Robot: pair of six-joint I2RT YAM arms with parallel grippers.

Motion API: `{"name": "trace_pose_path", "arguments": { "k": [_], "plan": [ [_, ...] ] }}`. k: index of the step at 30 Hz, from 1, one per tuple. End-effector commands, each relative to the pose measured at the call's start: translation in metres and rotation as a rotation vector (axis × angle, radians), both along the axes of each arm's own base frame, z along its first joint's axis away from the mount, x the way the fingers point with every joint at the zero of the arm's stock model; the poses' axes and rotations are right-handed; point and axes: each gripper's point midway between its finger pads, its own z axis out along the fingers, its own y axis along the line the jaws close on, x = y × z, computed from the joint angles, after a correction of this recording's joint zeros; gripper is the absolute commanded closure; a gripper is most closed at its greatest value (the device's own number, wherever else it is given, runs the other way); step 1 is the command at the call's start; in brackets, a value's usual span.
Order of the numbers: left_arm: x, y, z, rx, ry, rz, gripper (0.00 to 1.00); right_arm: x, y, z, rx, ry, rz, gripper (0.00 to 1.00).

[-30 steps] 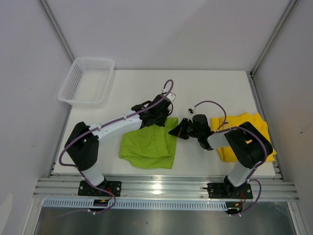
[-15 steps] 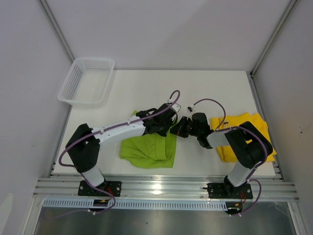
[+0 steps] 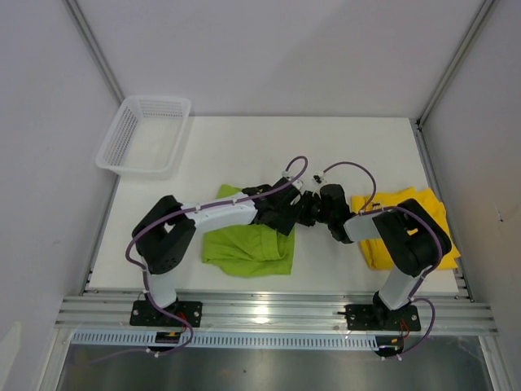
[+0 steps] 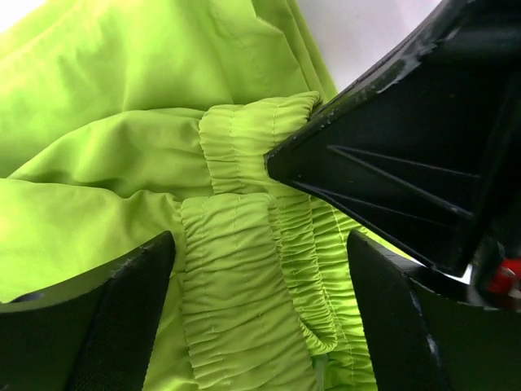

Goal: Fold and stack the shorts
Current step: Fold the shorts

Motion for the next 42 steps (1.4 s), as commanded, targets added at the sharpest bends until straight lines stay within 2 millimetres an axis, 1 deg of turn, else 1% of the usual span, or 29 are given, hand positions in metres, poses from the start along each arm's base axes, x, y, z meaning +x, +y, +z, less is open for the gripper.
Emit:
{"name": "trace_pose_path", "arguments": {
  "k": [1, 2, 3, 4, 5, 6, 7, 9, 10, 12, 13, 14, 15, 16, 17, 19, 21, 22, 24, 25, 26, 29, 31, 32, 33, 34, 38, 40, 42],
  "plan": [
    [0.012, -0.021, 0.026, -0.12, -0.054, 0.026, 0.1, 0.014, 0.007, 0.019, 0.041, -0.078, -0.003, 0.91],
    [0.012, -0.02, 0.029, -0.131, -0.059, 0.031, 0.09, 0.015, 0.006, 0.019, 0.041, -0.078, -0.006, 0.9],
    [0.014, -0.02, 0.043, -0.167, -0.079, 0.037, 0.07, 0.015, 0.006, 0.02, 0.042, -0.077, -0.007, 0.89],
    [0.014, -0.02, 0.05, -0.193, -0.08, 0.039, 0.06, 0.015, 0.005, 0.02, 0.045, -0.076, -0.008, 0.85],
    [0.014, -0.015, 0.052, -0.206, -0.081, 0.048, 0.06, 0.015, 0.006, 0.021, 0.049, -0.076, -0.008, 0.84],
    [0.015, -0.015, 0.068, -0.245, -0.106, 0.051, 0.04, 0.015, 0.005, 0.021, 0.05, -0.074, -0.009, 0.82],
    [0.014, -0.014, 0.075, -0.265, -0.11, 0.053, 0.03, 0.015, 0.005, 0.021, 0.054, -0.072, -0.011, 0.75],
    [0.012, -0.011, 0.093, -0.305, -0.134, 0.057, 0.02, 0.015, 0.005, 0.023, 0.06, -0.07, -0.012, 0.69],
    [0.012, -0.01, 0.098, -0.321, -0.138, 0.058, 0.01, 0.014, 0.006, 0.024, 0.069, -0.064, -0.009, 0.61],
    [0.008, -0.007, 0.107, -0.348, -0.142, 0.058, 0.01, 0.014, 0.004, 0.026, 0.076, -0.056, -0.018, 0.53],
    [0.006, -0.006, 0.118, -0.382, -0.157, 0.059, 0.01, 0.014, 0.004, 0.028, 0.081, -0.052, -0.019, 0.46],
    [0.006, -0.005, 0.125, -0.409, -0.159, 0.058, 0.01, 0.014, 0.003, 0.033, 0.088, -0.054, -0.025, 0.42],
    [0.003, 0.0, 0.12, -0.413, -0.149, 0.064, 0.01, 0.014, 0.002, 0.035, 0.089, -0.052, -0.031, 0.4],
    [0.006, 0.003, 0.135, -0.46, -0.17, 0.072, 0.01, 0.013, 0.0, 0.033, 0.077, -0.036, -0.04, 0.35],
    [0.004, 0.004, 0.138, -0.482, -0.165, 0.065, 0.01, 0.014, -0.001, 0.042, 0.081, -0.049, -0.044, 0.34],
    [0.003, 0.012, 0.135, -0.482, -0.163, 0.075, 0.01, 0.013, -0.005, 0.046, 0.074, -0.046, -0.053, 0.33],
    [0.006, 0.019, 0.141, -0.487, -0.175, 0.088, 0.01, 0.011, -0.009, 0.056, 0.06, -0.051, -0.063, 0.32],
    [0.005, 0.025, 0.133, -0.473, -0.167, 0.1, 0.01, 0.011, -0.012, 0.058, 0.049, -0.056, -0.074, 0.32],
    [0.005, 0.032, 0.133, -0.478, -0.175, 0.112, 0.01, 0.007, -0.016, 0.067, 0.042, -0.073, -0.072, 0.32],
    [0.004, 0.038, 0.126, -0.469, -0.169, 0.124, 0.01, 0.004, -0.016, 0.07, 0.045, -0.078, -0.067, 0.32],
    [0.005, 0.039, 0.13, -0.483, -0.18, 0.129, 0.01, 0.0, -0.018, 0.074, 0.046, -0.086, -0.064, 0.33],
    [0.007, 0.047, 0.121, -0.473, -0.168, 0.146, 0.01, -0.01, -0.017, 0.08, 0.069, -0.098, -0.033, 0.33],
    [0.012, 0.053, 0.116, -0.472, -0.162, 0.159, 0.01, -0.021, -0.015, 0.076, 0.089, -0.077, 0.006, 0.33],
    [0.013, 0.055, 0.112, -0.469, -0.156, 0.161, 0.01, -0.023, -0.013, 0.08, 0.11, -0.095, 0.019, 0.33],
    [0.017, 0.057, 0.111, -0.478, -0.153, 0.167, 0.01, -0.033, -0.011, 0.075, 0.128, -0.081, 0.057, 0.32],
    [0.019, 0.06, 0.11, -0.48, -0.154, 0.176, 0.01, -0.037, -0.009, 0.076, 0.139, -0.094, 0.078, 0.32],
    [0.029, 0.063, 0.109, -0.509, -0.134, 0.166, 0.01, -0.046, -0.001, 0.075, 0.167, -0.163, 0.151, 0.32],
    [0.031, 0.067, 0.102, -0.495, -0.115, 0.172, 0.02, -0.05, 0.003, 0.07, 0.178, -0.155, 0.184, 0.32],
    [0.032, 0.066, 0.1, -0.487, -0.113, 0.163, 0.02, -0.052, 0.009, 0.073, 0.201, -0.177, 0.215, 0.31]
  ]
}}
